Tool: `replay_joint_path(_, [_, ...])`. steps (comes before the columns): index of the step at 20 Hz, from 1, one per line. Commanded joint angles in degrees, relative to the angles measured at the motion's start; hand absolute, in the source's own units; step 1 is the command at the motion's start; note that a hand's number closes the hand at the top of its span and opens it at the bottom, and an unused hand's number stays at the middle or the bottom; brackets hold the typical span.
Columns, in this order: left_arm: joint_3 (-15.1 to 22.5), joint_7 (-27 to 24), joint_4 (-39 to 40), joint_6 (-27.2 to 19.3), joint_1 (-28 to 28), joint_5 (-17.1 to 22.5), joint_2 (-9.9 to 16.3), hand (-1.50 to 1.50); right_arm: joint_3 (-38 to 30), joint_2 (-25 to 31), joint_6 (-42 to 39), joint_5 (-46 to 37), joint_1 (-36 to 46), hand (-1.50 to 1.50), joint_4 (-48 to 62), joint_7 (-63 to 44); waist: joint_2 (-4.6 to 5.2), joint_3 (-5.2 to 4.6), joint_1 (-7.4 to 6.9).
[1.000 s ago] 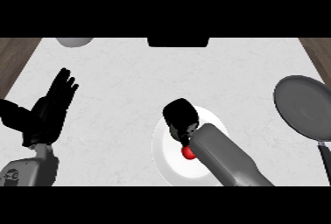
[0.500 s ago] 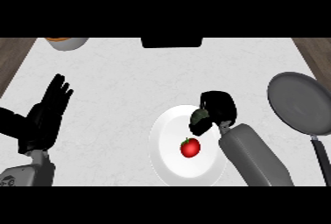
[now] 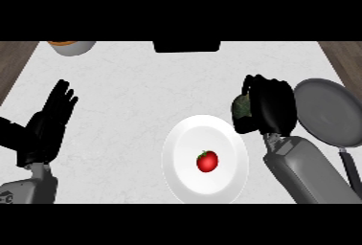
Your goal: Pick the squash from the plate and place it in the pan
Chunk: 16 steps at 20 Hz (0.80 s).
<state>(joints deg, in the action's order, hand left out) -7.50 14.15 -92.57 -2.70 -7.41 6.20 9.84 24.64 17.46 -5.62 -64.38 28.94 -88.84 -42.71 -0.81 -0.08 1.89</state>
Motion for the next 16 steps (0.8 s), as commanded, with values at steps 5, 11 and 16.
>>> replay_joint_path(5, [-1.52, 0.09, 2.24, 1.49, -2.20, 1.27, 1.04, 0.00, -9.99, 4.91, -8.17, 1.52, -3.01, 1.50, -16.86, -2.50, 0.71, 0.07, -1.53])
replay_joint_path(11, [-0.11, -1.70, 4.15, 0.61, -3.68, -0.27, -0.69, 0.00, -19.95, 8.09, -2.52, 3.03, -7.26, 1.50, -15.70, 1.95, 0.81, 0.08, -1.44])
replay_joint_path(16, [2.85, -1.11, -1.41, 0.08, 0.66, -1.85, -2.50, 0.00, -29.35, 11.14, 5.72, 7.61, -10.61, 1.50, -6.92, 12.51, 0.78, 0.12, -1.89])
